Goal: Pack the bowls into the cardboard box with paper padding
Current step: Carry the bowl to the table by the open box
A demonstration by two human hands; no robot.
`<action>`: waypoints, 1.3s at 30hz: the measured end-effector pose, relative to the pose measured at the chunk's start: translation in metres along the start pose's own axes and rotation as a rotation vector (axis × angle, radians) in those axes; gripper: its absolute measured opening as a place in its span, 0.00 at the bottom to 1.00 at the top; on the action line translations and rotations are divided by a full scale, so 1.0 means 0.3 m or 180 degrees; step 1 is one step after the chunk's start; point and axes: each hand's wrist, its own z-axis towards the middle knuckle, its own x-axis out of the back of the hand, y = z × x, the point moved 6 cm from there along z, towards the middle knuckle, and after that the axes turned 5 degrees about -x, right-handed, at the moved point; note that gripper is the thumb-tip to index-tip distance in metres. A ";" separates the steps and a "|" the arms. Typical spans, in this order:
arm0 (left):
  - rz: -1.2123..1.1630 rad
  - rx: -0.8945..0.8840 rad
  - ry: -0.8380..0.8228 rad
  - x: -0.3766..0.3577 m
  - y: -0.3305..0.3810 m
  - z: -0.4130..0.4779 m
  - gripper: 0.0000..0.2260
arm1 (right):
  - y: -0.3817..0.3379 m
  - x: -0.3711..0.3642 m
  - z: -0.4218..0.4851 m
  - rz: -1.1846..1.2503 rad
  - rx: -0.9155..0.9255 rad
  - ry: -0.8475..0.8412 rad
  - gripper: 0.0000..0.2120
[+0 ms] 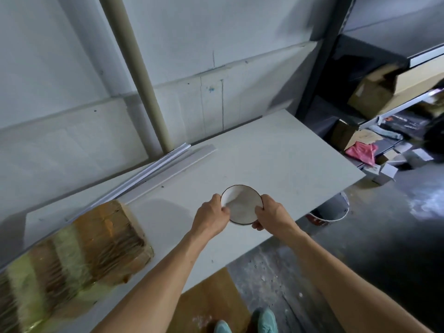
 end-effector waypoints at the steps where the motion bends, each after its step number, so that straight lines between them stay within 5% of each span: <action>1: 0.0041 -0.0084 -0.0041 -0.009 0.035 -0.001 0.08 | 0.019 0.028 -0.015 0.0073 -0.0018 0.0056 0.11; 28: 0.0842 -0.1999 -0.1138 -0.844 1.391 -0.082 0.16 | 1.018 1.081 -0.490 0.1197 -0.1054 0.1916 0.08; 39: 0.0521 -0.2141 -0.1712 -1.141 1.731 0.031 0.17 | 1.325 1.330 -0.447 0.1852 -0.1309 0.2347 0.11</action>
